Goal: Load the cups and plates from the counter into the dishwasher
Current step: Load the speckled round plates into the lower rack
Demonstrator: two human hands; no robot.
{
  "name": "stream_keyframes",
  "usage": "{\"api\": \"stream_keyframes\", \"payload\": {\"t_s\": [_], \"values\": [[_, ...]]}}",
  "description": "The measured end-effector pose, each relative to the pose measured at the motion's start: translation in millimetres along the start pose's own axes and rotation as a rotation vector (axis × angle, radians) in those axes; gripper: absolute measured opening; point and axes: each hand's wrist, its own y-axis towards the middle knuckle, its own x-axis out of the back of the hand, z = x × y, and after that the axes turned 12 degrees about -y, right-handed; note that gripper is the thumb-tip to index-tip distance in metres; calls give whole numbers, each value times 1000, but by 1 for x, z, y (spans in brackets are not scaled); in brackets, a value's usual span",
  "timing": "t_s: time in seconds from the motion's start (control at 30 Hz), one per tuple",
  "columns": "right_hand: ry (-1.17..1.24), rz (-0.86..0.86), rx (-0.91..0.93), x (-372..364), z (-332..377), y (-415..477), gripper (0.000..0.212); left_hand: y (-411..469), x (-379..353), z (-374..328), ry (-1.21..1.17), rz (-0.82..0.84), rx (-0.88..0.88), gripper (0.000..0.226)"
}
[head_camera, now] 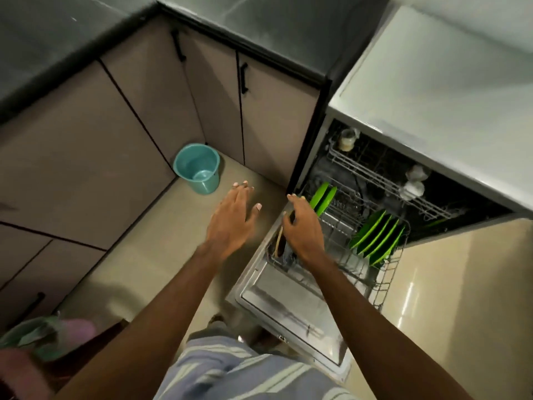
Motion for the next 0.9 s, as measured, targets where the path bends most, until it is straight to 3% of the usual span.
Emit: {"api": "stream_keyframes", "payload": {"t_s": [0.2, 0.57, 0.9], "values": [[-26, -55, 160, -1, 78, 37, 47, 17, 72, 21, -15, -133, -28, 50], [-3, -188, 388, -26, 274, 127, 46, 68, 267, 130, 158, -284, -115, 54], [45, -255, 563, -46, 436, 188, 43, 91, 413, 208, 152, -512, -40, 45]]}}
